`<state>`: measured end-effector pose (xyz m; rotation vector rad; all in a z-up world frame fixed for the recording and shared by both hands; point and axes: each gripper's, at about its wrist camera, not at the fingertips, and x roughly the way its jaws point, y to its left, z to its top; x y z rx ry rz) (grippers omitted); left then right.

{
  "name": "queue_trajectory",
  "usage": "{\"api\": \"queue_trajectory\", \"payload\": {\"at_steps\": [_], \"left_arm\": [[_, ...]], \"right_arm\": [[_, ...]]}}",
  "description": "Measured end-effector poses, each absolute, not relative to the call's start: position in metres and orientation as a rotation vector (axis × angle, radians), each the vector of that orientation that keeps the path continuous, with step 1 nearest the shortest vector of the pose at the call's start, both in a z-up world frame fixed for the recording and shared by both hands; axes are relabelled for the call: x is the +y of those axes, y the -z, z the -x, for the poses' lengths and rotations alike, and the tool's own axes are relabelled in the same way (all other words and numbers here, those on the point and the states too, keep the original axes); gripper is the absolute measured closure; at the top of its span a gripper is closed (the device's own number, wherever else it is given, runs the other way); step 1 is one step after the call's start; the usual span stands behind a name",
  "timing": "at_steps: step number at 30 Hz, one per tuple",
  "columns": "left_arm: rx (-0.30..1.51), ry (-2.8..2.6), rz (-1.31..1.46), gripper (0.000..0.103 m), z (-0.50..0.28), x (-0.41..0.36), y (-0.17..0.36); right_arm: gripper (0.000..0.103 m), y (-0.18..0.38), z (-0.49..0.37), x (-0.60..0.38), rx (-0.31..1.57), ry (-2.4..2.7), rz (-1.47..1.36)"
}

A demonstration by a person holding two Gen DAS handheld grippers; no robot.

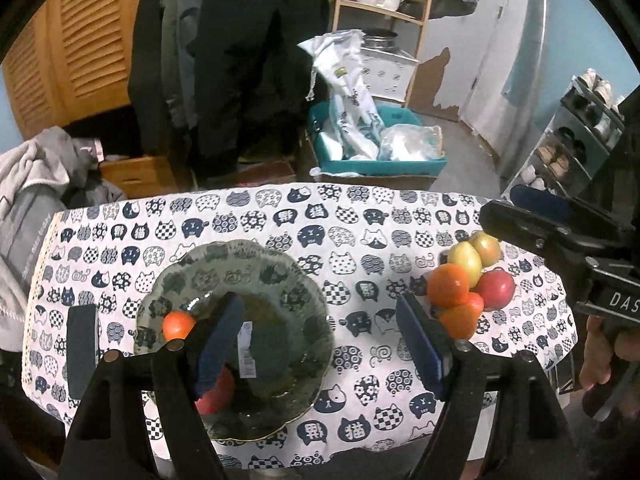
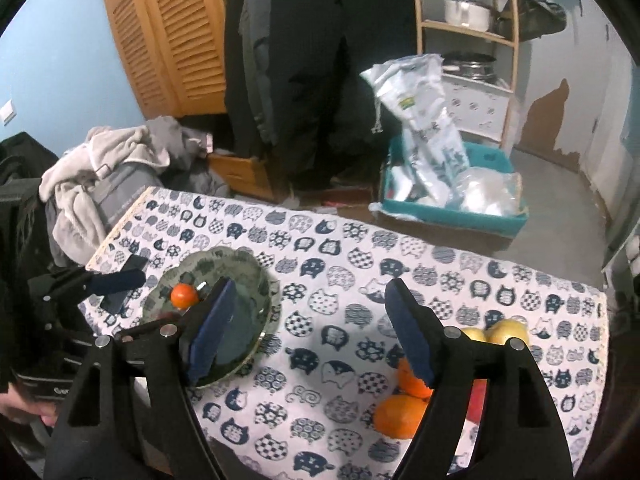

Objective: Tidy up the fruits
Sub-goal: 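Move both grippers back toward the remaining fruit cluster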

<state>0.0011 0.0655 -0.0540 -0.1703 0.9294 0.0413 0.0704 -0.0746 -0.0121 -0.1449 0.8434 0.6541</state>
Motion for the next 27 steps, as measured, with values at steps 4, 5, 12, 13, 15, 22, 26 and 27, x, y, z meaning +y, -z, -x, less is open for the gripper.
{"api": "queue_trajectory", "payload": {"at_steps": [4,5,12,13,15,22,26,27], "left_arm": [[0.918,-0.024,0.163,0.023,-0.003,0.058,0.049],[0.914,-0.021,0.160,0.023,-0.003,0.055,0.047],[0.901,-0.003,0.144,0.023,-0.007,0.040,0.042],[0.902,0.000,0.140,0.023,-0.008,0.037,0.042],[0.904,0.007,0.131,0.023,-0.010,0.031,0.042],[0.912,0.038,0.101,0.023,-0.023,0.007,0.044],[0.920,0.055,0.088,0.023,-0.029,-0.005,0.046],[0.922,0.058,0.084,0.023,-0.030,-0.008,0.046]], "right_arm": [[0.024,0.005,-0.069,-0.090,0.834,-0.642,0.126],[0.024,0.003,-0.069,-0.092,0.831,-0.639,0.124],[0.023,-0.006,-0.067,-0.114,0.811,-0.614,0.102],[0.023,-0.006,-0.068,-0.117,0.808,-0.610,0.099],[0.023,-0.006,-0.069,-0.124,0.803,-0.596,0.098],[0.022,0.000,-0.074,-0.149,0.813,-0.551,0.086],[0.022,0.005,-0.077,-0.166,0.824,-0.524,0.078],[0.022,0.007,-0.077,-0.169,0.827,-0.517,0.076]]}}
